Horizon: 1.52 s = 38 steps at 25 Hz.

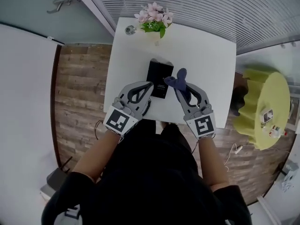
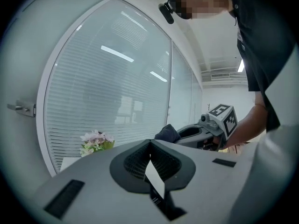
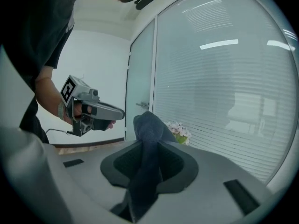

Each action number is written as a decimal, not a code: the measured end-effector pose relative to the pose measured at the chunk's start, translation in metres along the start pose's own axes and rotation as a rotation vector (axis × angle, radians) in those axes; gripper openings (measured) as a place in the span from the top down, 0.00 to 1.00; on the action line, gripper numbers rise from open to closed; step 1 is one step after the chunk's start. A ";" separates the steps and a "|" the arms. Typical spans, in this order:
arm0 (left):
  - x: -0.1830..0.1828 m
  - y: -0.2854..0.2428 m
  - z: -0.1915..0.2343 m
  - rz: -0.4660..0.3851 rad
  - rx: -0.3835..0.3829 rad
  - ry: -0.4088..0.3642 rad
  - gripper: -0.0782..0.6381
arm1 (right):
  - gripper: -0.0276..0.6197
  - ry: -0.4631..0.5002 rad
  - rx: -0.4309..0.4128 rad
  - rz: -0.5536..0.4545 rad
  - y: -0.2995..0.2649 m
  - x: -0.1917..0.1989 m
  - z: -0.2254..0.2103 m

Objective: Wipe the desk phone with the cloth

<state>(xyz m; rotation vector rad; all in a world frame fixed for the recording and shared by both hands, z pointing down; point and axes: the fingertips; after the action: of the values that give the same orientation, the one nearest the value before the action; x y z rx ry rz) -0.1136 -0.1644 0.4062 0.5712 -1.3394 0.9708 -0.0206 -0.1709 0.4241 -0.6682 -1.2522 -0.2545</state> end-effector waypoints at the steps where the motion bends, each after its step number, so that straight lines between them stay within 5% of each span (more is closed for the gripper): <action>1: 0.003 -0.003 0.005 0.002 0.011 -0.003 0.88 | 0.80 0.031 0.011 0.005 -0.008 0.004 0.000; 13: 0.052 -0.024 0.047 0.058 0.059 -0.031 0.88 | 0.80 0.255 0.045 0.151 -0.081 0.060 0.010; 27: 0.097 -0.028 0.075 0.123 0.005 0.023 0.88 | 0.80 0.233 0.021 0.286 -0.134 0.115 0.020; 38: 0.109 -0.033 0.069 0.133 0.010 0.037 0.88 | 0.80 0.213 0.020 0.294 -0.134 0.126 0.029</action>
<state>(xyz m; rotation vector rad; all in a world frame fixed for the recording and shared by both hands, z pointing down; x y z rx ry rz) -0.1295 -0.2105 0.5301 0.4742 -1.3530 1.0916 -0.0739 -0.2373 0.5897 -0.7771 -0.9388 -0.0669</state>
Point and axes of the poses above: the fingertips, and each gripper's own axes: y backward along the fingers, z to its left, x out of its underside, and after that the axes turned 13 degrees about x, right-handed
